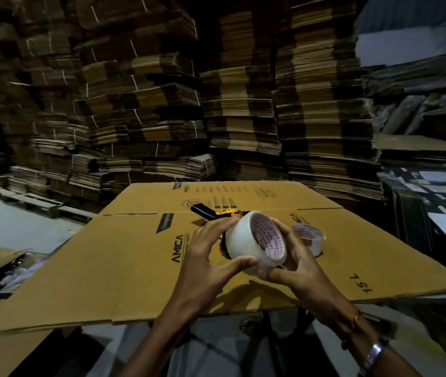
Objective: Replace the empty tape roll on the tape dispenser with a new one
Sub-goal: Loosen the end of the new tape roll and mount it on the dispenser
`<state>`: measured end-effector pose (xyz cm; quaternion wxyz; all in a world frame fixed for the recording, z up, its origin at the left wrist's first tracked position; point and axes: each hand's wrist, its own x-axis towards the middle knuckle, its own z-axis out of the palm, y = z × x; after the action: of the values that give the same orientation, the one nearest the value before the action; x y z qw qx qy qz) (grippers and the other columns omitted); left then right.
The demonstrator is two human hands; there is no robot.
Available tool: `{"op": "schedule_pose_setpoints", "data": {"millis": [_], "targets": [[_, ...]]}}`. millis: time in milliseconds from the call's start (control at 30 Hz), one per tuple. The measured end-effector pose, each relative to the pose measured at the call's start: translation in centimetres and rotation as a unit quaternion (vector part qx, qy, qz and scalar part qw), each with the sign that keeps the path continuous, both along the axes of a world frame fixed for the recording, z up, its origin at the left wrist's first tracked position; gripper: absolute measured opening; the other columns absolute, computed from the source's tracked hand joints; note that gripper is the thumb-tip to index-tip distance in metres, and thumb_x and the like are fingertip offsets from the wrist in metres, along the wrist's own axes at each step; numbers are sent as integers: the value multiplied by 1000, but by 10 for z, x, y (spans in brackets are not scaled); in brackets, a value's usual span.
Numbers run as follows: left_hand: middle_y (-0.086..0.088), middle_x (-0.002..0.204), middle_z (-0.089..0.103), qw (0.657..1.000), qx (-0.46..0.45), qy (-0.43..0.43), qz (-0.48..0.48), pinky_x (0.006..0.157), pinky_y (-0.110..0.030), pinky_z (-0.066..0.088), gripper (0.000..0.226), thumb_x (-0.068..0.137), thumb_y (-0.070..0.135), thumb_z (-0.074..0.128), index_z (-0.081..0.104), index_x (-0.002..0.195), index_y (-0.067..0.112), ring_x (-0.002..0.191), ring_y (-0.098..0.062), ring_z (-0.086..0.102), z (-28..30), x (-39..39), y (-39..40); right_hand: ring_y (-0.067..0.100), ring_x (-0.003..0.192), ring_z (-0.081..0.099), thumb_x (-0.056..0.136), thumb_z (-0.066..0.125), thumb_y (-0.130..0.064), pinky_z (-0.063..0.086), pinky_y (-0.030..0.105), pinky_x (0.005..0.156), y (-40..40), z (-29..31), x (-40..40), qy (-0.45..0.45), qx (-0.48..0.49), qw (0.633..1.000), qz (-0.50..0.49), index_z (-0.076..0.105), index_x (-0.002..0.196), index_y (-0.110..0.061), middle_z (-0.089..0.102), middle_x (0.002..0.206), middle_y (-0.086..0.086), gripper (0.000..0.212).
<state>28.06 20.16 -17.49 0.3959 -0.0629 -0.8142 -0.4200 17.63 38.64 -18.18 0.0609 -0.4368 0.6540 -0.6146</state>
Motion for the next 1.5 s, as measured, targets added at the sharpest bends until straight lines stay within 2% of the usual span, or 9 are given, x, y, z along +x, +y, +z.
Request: {"op": "schedule_pose_setpoints", "data": {"millis": [133,300,600,733,867,1033,1133,1333,1500], "targets": [[23,134,49,997,-57,-23,41,99,-17,35,70,73,68,66,52,135,39,127,0,42,-1,3,-4,-6,121,58,71,89,-6,52,15,92,-3,-1,3,-11,11,1000,-8,39,140,-45,59,125,-37,93],[23,129,52,992,-34,-119,-15,101,-27,45,79,69,71,64,52,138,36,118,10,47,-4,4,-14,-19,123,47,66,88,-35,45,7,96,-5,-2,7,31,58,996,-67,35,134,-59,47,124,-53,89],[15,119,70,966,163,-158,-124,84,-17,52,51,84,51,63,60,129,27,113,-1,62,-14,1,-20,12,133,49,66,78,-71,57,25,92,-15,2,12,31,98,989,-102,34,154,-37,43,150,-8,104],[2,124,67,957,192,-171,-132,78,-20,55,58,82,57,60,63,127,21,113,-12,63,-16,-2,-26,20,125,61,69,84,-60,61,44,88,-10,1,7,-94,80,992,-32,41,151,-38,45,154,-1,95],[-3,130,63,950,216,-183,-133,90,-37,56,60,80,60,63,64,126,22,118,-20,62,-20,-5,-30,18,133,54,68,78,-53,57,43,99,-12,-6,1,-93,67,992,-50,50,146,-35,54,148,-3,85],[9,131,56,947,217,-197,-130,80,-19,55,69,80,51,64,46,143,28,114,-8,60,-24,-8,-25,19,128,58,69,67,-48,60,47,93,-19,-10,2,-74,61,991,-89,50,145,-30,57,143,-2,80],[16,127,52,960,172,-203,-93,85,-25,56,80,78,57,63,36,148,31,112,-5,59,-28,-12,-19,20,110,68,70,63,-49,63,50,82,-24,-11,2,-44,77,990,-110,50,143,-26,60,137,3,78],[13,124,53,956,207,-190,-80,87,-29,58,80,80,52,69,37,149,29,108,-5,60,-30,-19,-16,19,106,68,85,60,-38,63,46,81,-28,-12,0,5,102,982,-157,54,139,-21,63,131,5,57],[13,119,53,965,170,-190,-56,62,-13,53,65,97,28,60,28,154,22,94,0,61,-36,-26,-10,14,99,68,90,67,-38,62,29,74,-35,-21,1,69,133,967,-208,55,127,-19,68,117,0,43]]}}
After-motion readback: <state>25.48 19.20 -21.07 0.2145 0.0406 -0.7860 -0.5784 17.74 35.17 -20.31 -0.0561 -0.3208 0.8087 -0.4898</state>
